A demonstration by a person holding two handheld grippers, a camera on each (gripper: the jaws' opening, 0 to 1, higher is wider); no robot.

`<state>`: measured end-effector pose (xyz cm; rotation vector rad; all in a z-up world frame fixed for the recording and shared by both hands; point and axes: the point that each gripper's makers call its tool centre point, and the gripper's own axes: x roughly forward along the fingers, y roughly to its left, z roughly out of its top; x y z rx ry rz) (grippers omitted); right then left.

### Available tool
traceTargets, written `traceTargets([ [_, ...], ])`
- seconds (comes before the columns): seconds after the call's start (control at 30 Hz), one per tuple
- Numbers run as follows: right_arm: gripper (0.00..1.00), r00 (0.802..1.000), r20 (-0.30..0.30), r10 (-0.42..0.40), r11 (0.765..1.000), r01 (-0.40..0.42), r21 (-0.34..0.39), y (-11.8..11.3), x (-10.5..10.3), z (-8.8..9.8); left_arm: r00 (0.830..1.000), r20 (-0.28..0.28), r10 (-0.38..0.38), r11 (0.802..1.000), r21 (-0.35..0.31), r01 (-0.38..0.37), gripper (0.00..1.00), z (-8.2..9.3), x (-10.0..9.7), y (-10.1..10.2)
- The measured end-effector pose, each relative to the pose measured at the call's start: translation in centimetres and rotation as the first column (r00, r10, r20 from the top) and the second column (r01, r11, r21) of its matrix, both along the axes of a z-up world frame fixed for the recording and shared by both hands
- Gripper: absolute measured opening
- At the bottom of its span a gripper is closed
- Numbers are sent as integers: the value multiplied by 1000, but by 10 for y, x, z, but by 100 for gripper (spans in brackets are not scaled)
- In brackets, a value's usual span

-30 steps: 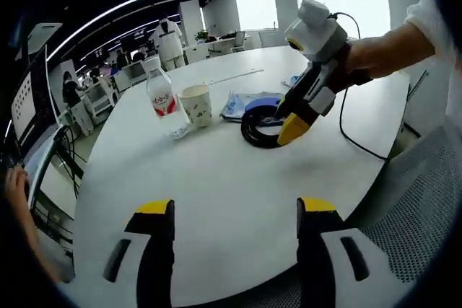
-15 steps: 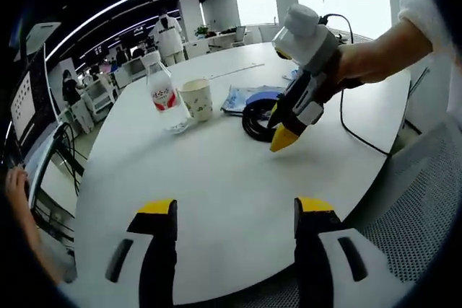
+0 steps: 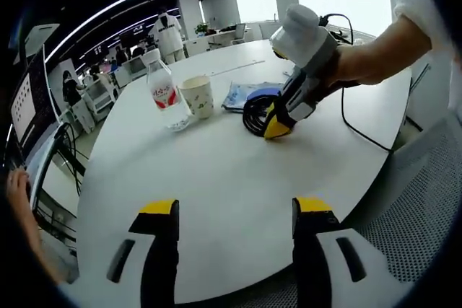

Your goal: Arrange the tabletop items into an orderly group along one side of the table until the central work area is clear of visible clutter.

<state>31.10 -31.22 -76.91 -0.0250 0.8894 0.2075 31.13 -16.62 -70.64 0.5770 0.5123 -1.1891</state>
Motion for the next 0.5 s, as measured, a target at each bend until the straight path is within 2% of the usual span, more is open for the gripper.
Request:
traceTargets([
  [0.1,2,999,13,30,998,-29,-57,0,-1,1,1000,-1,0,1000,0,0,62,0,0,0],
  [0.23,1,999,34,24,1000,-23,-17,7,-6,9,1000,-2,6,1000,4,-6,62,-1,1,1],
  [0.37,1,998,59,25,1000,-24,-15,4,-11,20,1000,0,1,1000,5,-1,62,-1,0,0],
  [0.5,0,989,135,-61,998,57,35,-8,-13,44,1000,0,-3,1000,9,3,62,-2,-1,0],
])
